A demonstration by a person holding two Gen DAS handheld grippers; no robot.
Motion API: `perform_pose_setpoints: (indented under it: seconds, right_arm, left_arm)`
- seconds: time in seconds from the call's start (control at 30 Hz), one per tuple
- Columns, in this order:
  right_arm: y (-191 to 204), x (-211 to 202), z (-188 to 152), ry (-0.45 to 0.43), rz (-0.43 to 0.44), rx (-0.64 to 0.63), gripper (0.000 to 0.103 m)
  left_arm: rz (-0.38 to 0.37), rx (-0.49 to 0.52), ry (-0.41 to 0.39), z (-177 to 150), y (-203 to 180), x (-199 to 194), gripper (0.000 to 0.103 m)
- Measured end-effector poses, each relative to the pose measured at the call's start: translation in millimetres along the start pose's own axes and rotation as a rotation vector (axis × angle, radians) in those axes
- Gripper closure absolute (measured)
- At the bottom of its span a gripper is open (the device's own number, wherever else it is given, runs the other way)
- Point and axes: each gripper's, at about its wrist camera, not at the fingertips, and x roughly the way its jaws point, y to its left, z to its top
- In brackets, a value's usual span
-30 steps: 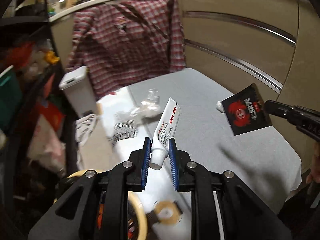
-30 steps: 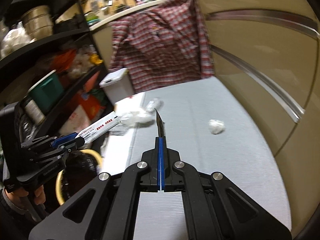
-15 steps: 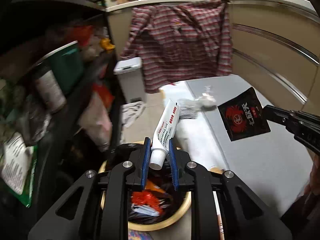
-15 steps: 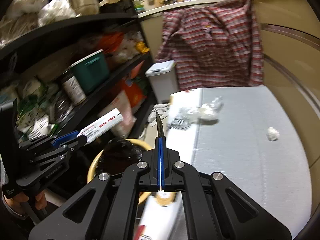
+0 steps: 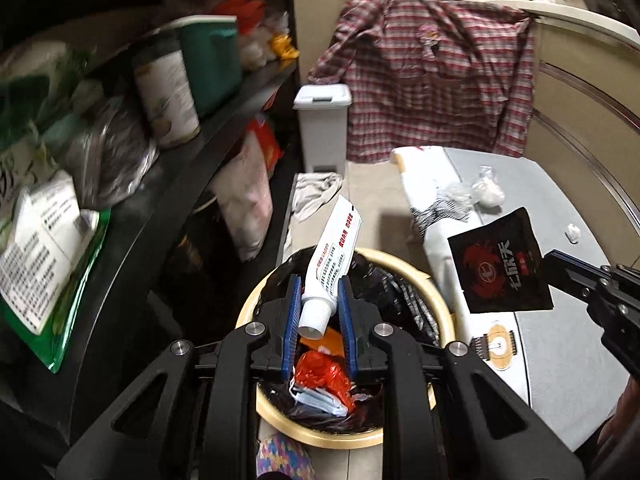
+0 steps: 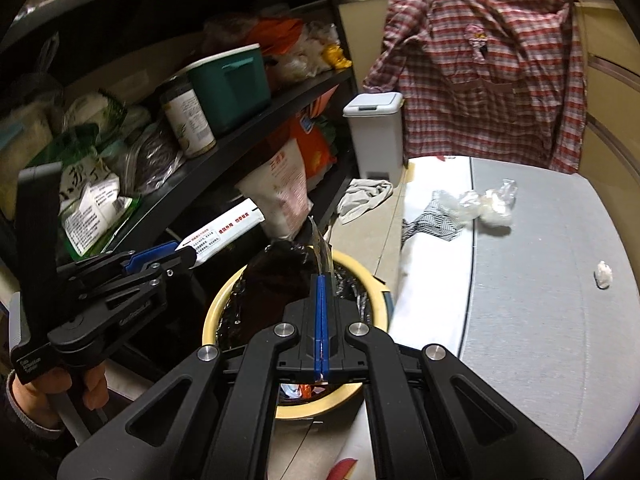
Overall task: Collect trash
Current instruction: 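Carry the white tube and the black packet over the bin with both tools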
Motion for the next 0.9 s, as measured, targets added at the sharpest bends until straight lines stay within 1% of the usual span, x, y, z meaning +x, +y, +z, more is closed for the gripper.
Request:
perform_pose_setpoints:
  seconds: [0.2,0.7,0.73,0.77,0.8,0.83,0.87,0.9]
  right_arm:
    - [17,14,0,0.017,0.012,-0.014,0.103]
    - [34,40,1,0.052,0.033,-0.028,0.102]
    - [35,44,1,0.056,0.039,-0.026,0.098]
    - [36,45,1,0.060,0.037,-0.024,0.098]
    - [37,48,0,0.072,0.033,-0.025,0.089]
    - [37,50,-1,0.078,0.030,-0.023,0.065]
    - [37,50,-3,0.075,0.019,-0.017,0.054]
    - [37,50,-4,0.066,0.004,-0.015,0.048]
  left_arm:
    - [0.016,-0.002,0.007,-1,6,4,0.084]
    - [0.049,-0.004,0.059,-5,21,22,0.083]
    - [0.056,-0.005,0.070,-5,22,25,0.076]
    - [0.078,-0.009,0.079,-5,23,28,0.050]
    - [0.108,-0.016,0.073,-5,24,28,0.036]
    - [0.130,-0.023,0.058,-5,25,27,0.019]
    - [0.150,-0.028,0.034,-4,26,23,0.017]
    - [0.160,-0.029,0.020,-3,28,21,0.017]
